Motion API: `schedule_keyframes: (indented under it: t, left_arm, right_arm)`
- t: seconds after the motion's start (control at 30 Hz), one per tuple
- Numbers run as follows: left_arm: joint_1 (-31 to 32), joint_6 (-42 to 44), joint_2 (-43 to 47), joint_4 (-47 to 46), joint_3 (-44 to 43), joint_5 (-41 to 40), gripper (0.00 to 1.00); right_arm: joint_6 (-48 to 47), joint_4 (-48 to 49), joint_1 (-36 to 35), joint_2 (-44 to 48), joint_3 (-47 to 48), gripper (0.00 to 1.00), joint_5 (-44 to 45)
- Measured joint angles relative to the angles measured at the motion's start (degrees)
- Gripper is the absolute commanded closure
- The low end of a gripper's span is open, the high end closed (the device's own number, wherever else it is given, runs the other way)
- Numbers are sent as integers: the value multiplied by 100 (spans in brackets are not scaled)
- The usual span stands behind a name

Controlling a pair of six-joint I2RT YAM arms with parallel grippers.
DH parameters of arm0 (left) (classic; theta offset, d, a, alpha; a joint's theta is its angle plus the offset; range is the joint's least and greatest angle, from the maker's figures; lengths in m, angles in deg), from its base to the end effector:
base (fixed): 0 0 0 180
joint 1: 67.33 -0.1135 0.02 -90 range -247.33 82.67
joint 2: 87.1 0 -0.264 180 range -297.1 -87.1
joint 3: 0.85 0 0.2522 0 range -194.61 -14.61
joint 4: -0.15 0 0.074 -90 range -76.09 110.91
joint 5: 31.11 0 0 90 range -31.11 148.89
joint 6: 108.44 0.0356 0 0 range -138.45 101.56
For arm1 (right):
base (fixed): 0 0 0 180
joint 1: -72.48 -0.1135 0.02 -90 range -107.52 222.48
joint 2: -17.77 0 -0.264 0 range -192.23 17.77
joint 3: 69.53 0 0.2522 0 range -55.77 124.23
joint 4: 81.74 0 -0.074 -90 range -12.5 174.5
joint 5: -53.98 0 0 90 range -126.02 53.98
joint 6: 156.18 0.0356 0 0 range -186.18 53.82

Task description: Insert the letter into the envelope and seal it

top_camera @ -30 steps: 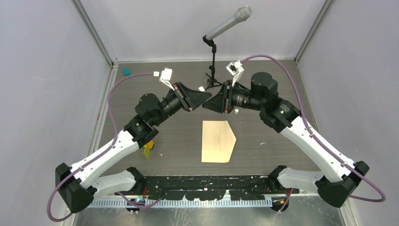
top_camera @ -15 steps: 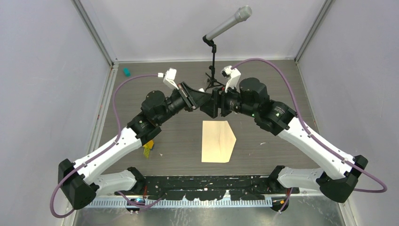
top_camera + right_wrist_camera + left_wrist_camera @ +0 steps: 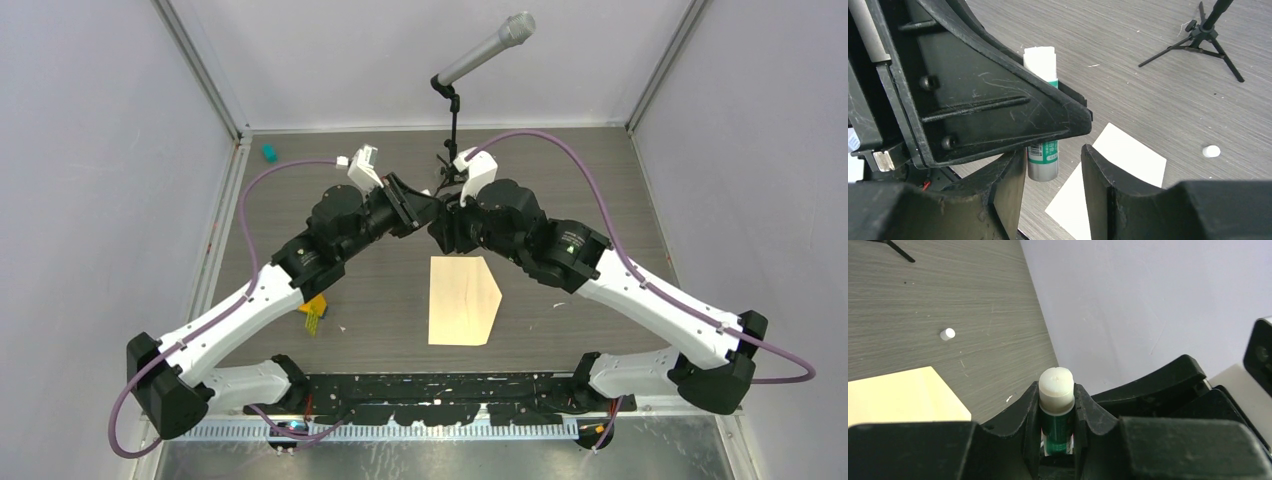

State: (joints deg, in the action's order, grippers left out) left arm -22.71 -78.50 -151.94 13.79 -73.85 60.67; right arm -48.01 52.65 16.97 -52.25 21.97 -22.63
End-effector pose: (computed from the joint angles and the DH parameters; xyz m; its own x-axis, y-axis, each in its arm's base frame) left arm 0.1889 -0.1880 0.3778 -0.6614 -0.5642 -0.4942 0.3025 0.4024 -0.8641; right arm 0.1561 0.2126 0.4096 -0.4327 -0.0940 -0.8966 -0.5759 0.7940 0.1946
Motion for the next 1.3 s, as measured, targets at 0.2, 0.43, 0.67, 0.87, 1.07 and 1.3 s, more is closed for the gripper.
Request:
schedule_keyframes:
  t: [0.2, 0.43, 0.67, 0.87, 1.07, 1.3]
  left_arm:
    - [0, 2, -20, 107, -11, -59, 100]
    - [0, 160, 48, 52, 15, -22, 100]
    - [-9, 664, 476, -1408, 706, 577, 100]
    - [-13, 855, 857, -2577, 1115, 1270, 100]
    - [-13, 938, 1029, -3047, 1156, 1558, 100]
    - [0, 1172, 1113, -2822, 1174, 1493, 100]
  right_arm:
    - [-70, 4, -109, -125, 85, 80, 166]
    - [-31, 35, -7, -107, 85, 86, -105]
    - [520, 717, 1001, 321, -369, 88, -2752]
    - [1193, 1637, 1353, 479, -647, 88, -4544]
    - [1414, 2177, 1370, 490, -654, 82, -5147]
    - [1416, 1906, 1360, 531, -654, 37, -4953]
